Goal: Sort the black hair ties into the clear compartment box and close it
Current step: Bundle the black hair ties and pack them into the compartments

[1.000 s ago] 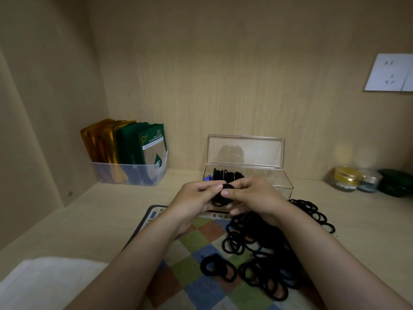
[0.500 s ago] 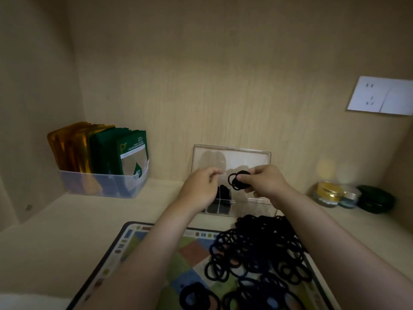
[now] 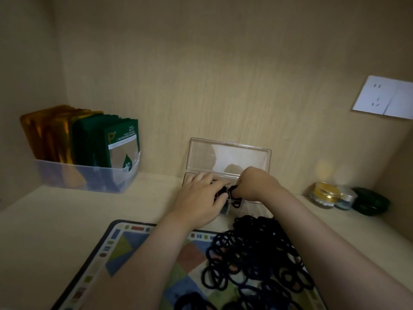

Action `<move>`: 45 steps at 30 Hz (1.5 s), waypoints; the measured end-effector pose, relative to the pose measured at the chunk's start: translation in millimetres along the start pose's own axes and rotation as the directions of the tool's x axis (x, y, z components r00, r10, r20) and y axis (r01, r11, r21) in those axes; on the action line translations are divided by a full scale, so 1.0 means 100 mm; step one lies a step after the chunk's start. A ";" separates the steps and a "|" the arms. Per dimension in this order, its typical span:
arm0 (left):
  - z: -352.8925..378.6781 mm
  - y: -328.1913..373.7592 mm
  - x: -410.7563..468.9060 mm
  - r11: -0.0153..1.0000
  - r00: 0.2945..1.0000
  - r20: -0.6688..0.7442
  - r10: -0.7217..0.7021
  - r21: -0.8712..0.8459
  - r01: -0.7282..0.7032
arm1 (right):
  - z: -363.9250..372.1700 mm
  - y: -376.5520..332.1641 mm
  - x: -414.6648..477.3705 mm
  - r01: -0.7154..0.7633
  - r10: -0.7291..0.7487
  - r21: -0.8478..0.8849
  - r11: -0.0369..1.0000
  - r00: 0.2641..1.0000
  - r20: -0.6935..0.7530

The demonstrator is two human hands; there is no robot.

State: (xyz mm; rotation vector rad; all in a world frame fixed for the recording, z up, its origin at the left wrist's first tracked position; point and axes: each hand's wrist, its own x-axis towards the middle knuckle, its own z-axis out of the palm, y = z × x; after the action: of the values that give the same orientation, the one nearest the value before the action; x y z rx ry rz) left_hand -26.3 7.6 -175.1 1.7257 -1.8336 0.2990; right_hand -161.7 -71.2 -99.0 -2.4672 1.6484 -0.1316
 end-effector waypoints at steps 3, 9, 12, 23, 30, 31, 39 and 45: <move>0.00 0.01 0.00 1.000 0.999 0.038 0.022 0.005 -0.022 | 0.00 0.00 -0.02 0.046 -0.045 -0.021 0.999 0.996 0.071; -0.02 0.01 -0.02 0.999 0.995 0.096 0.029 0.033 -0.032 | -0.14 0.16 -0.06 0.175 -0.187 0.196 0.965 0.981 0.044; -0.01 0.02 -0.02 0.999 0.995 0.096 0.022 0.039 -0.026 | -0.06 0.24 -0.17 0.295 -0.293 0.138 0.945 0.955 -0.036; -0.13 0.10 -0.05 0.999 0.998 0.054 0.019 -0.030 -0.017 | 0.16 0.39 -0.31 0.424 -0.436 -0.163 0.891 0.899 -0.045; -0.33 0.32 -0.05 0.996 0.998 -0.013 0.068 -0.055 -0.069 | 0.01 0.60 -0.53 0.448 -0.377 0.205 0.870 0.873 -0.310; -0.34 0.36 -0.06 0.996 0.998 0.019 0.065 -0.057 -0.063 | 0.00 0.62 -0.59 0.436 -0.368 0.205 0.876 0.881 -0.299; -0.30 0.59 -0.17 0.998 0.939 0.344 0.030 -0.067 -0.007 | 0.15 0.65 -0.76 0.337 -0.345 -0.076 0.938 0.918 -0.193; -0.17 0.68 -0.20 0.996 0.931 0.353 -0.091 0.042 0.081 | 0.20 0.73 -0.73 0.310 -0.342 -0.251 0.917 0.935 -0.094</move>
State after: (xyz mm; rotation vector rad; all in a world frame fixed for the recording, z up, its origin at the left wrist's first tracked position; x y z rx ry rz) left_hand -87.3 42.1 -156.8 1.9737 -2.0000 -0.0293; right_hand -252.5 -29.3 -131.3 -2.9620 1.3475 -0.1605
